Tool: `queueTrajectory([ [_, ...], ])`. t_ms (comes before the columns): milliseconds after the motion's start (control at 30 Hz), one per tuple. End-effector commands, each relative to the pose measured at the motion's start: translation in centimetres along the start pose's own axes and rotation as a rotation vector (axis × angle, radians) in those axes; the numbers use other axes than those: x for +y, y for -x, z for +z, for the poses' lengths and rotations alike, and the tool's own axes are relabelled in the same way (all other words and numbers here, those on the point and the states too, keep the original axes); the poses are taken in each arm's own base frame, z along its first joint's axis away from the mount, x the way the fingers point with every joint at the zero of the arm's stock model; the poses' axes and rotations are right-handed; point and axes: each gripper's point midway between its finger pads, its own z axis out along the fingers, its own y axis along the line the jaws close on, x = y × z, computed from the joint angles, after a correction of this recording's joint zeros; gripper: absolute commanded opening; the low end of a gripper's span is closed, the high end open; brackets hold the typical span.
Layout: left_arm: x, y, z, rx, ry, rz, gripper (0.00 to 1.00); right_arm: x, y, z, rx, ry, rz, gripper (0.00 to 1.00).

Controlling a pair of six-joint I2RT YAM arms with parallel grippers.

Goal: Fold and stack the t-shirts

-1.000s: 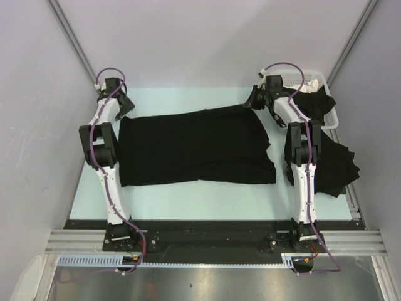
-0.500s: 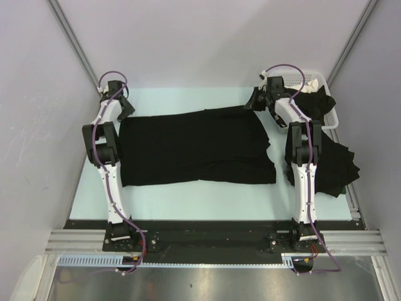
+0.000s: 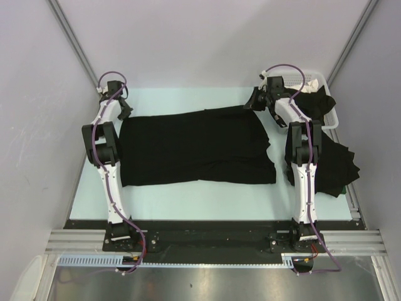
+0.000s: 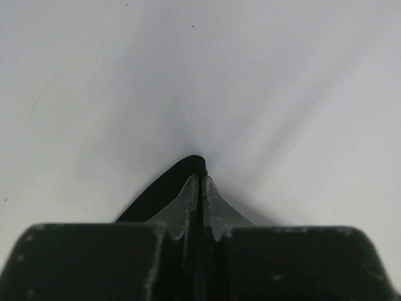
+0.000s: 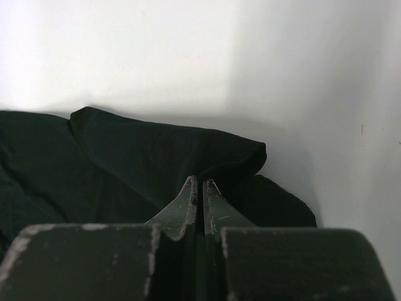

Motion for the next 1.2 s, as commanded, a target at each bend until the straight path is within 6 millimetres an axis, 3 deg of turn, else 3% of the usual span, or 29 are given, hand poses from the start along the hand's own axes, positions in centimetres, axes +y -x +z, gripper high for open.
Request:
queueTrajectory([
  [0,-0.3,1.9,-1.4,-0.039,-0.02,-0.007,0.0,1.8,2.3,-1.2,-0.054,0.03,-0.025,0.0],
  [200,-0.1,2.2,-2.9,-0.048,-0.024,0.008,0.0,2.6,3.9,-1.8,-0.089,0.02,-0.052,0.0],
  [333,0.3,3.0,-5.2,-0.069,-0.03,0.03,0.0,3.1,5.3,-2.7,-0.122,0.019,-0.063,0.0],
  [667,1.5,5.2,-10.2,-0.124,-0.061,0.004,0.0,4.7,5.9,-4.6,-0.131,0.021,-0.088,0.0],
  [767,1.5,5.1,-11.3,-0.12,-0.087,-0.003,0.0,5.1,6.0,-5.6,-0.13,0.01,-0.099,0.0],
  [1167,3.2,0.7,-15.7,-0.013,-0.11,0.001,0.0,4.2,5.9,-9.9,-0.093,-0.141,-0.094,0.0],
])
